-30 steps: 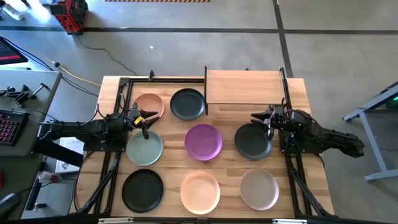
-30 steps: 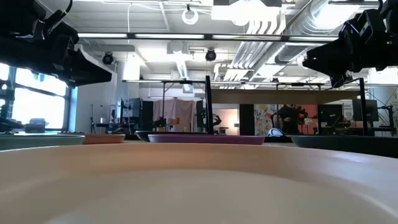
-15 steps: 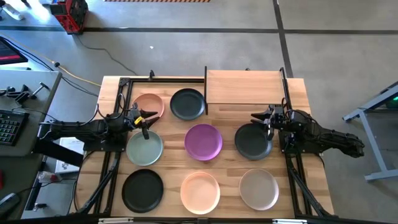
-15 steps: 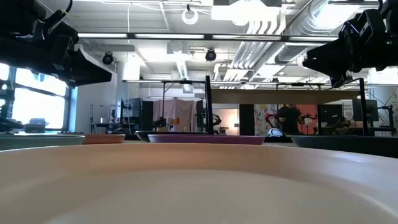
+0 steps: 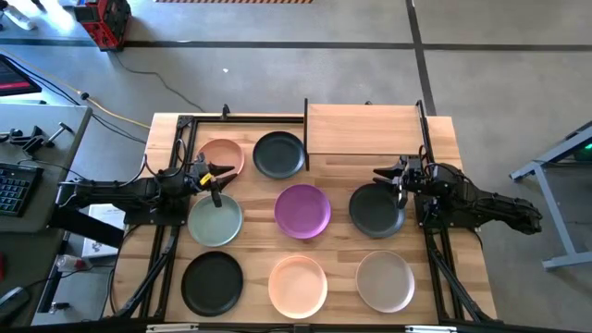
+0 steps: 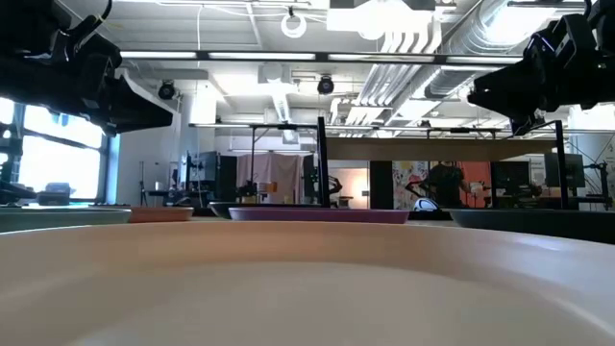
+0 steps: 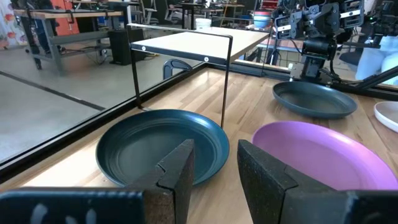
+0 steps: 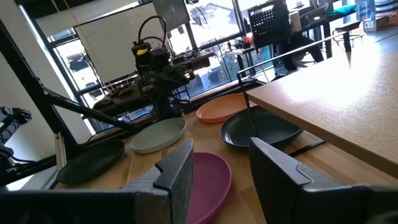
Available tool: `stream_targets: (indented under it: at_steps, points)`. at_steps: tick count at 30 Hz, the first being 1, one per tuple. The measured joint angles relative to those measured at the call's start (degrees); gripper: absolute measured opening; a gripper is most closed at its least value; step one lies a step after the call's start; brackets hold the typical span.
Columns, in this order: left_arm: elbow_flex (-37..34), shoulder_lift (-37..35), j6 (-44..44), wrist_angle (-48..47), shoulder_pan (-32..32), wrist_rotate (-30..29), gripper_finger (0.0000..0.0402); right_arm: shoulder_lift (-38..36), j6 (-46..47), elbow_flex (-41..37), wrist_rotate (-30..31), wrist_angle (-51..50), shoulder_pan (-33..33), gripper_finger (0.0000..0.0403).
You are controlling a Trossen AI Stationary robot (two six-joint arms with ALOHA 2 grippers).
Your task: Place and stack plates onto a shelf
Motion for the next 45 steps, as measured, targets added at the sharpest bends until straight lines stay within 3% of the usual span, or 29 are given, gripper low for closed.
stream_targets:
  at_steps: [14, 23, 39, 45]
  points:
    - [0.00, 0.00, -1.21, 0.02, -0.02, -0.01, 0.0113, 0.01, 0.01, 0.00, -0.01, 0.00, 0.01, 0.0140]
    - [0.00, -0.02, -15.32, 0.70, 0.00, -0.48, 0.0113, -0.01, -0.01, 0.00, -0.01, 0.02, 0.01, 0.0140]
    - [0.00, 0.00, -15.69, 0.94, 0.00, -1.43, 0.0113, -0.01, 0.00, 0.00, -0.01, 0.00, 0.01, 0.0140]
    - [0.00, -0.02, -18.14, 5.94, 0.00, -1.83, 0.0113, -0.01, 0.01, 0.00, 0.01, 0.00, 0.01, 0.0140]
